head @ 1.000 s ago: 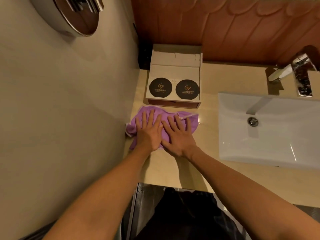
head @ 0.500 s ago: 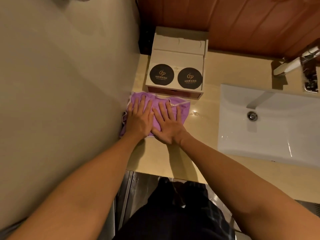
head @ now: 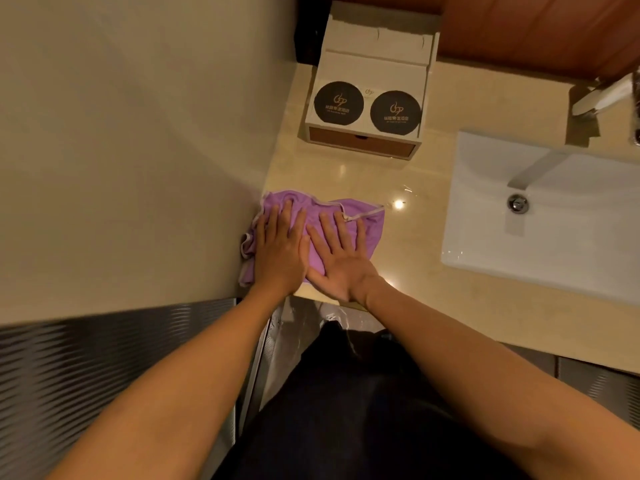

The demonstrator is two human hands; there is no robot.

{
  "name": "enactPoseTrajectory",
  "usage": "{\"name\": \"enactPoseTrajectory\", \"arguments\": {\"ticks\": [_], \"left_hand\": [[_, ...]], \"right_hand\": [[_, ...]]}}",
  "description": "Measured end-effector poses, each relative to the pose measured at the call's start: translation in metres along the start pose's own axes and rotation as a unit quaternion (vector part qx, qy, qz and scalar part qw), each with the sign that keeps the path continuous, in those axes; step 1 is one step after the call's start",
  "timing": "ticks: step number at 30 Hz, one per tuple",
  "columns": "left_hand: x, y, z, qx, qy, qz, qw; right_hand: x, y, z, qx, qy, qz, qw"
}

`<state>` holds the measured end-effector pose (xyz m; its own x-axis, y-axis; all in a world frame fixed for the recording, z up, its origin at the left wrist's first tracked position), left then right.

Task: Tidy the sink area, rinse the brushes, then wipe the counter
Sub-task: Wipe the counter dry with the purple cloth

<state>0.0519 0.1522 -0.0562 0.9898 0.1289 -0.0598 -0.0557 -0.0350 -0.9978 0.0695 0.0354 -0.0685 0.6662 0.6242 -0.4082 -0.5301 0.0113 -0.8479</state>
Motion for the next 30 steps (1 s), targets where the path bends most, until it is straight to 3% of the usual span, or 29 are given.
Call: {"name": "enactPoseTrajectory", "arguments": {"ticks": [30], "left_hand": [[-0.065,0.012,-0.032,0.003,-0.186,0.11,0.976]], "right_hand": [[-0.051,0.021,-0.006,-0.056,-0.096,0.049,0.993]]}}
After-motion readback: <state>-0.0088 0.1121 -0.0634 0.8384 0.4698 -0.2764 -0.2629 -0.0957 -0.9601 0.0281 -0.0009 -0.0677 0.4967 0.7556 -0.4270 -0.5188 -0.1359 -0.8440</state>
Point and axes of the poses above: each hand's wrist, its own x-axis towards the middle knuckle, its own y-axis out of the palm, z = x × y, the point moved 8 cm from there along x, towards the middle knuckle, and after that the axes turned 7 degrees about x, right-handed, at the moved point
